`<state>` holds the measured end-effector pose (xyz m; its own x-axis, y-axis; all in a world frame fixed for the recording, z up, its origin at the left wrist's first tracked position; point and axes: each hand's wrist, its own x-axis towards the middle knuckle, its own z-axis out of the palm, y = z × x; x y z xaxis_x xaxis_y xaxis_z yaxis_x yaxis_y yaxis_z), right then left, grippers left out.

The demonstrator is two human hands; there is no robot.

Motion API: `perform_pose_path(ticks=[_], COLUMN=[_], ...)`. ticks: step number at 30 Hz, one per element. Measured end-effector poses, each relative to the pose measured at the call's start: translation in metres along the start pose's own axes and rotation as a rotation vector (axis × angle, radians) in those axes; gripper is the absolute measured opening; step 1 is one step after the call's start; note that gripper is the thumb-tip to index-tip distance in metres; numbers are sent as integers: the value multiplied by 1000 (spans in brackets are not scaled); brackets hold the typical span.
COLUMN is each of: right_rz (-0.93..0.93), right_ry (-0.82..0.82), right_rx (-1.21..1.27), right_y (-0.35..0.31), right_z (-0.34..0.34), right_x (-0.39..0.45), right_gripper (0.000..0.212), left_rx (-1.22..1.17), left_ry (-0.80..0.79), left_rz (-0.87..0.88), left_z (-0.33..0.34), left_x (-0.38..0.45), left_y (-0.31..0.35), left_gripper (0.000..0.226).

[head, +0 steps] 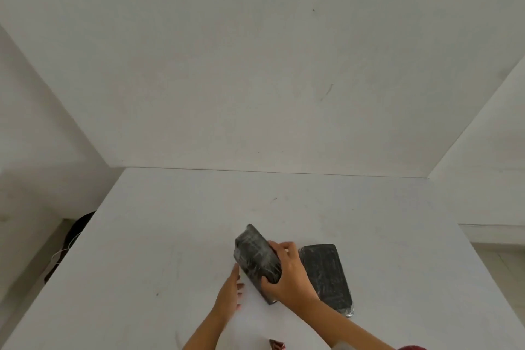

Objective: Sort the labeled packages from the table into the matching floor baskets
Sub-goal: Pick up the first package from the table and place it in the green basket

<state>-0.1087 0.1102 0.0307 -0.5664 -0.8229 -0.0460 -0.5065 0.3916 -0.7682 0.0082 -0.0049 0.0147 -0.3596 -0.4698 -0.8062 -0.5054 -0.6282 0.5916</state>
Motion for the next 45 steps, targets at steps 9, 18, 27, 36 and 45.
perform_pose_path(ticks=[9, 18, 27, 36, 45], right_rz=[-573, -269, 58, 449, 540], right_ry=[-270, -198, -360, -528, -405], right_rx=[-584, -420, -509, 59, 386], right_y=[43, 48, 25, 22, 31], right_z=[26, 19, 8, 24, 13], right_x=[-40, -39, 17, -8, -9], right_gripper=[73, 51, 68, 71, 62], left_rx=[-202, -67, 51, 314, 450], left_ry=[205, 123, 91, 138, -120], left_rz=[55, 94, 150, 357, 461], left_z=[-35, -33, -39, -31, -17], left_x=[4, -8, -9, -6, -2], left_y=[-26, -30, -25, 0, 20], left_gripper=[71, 35, 39, 31, 31])
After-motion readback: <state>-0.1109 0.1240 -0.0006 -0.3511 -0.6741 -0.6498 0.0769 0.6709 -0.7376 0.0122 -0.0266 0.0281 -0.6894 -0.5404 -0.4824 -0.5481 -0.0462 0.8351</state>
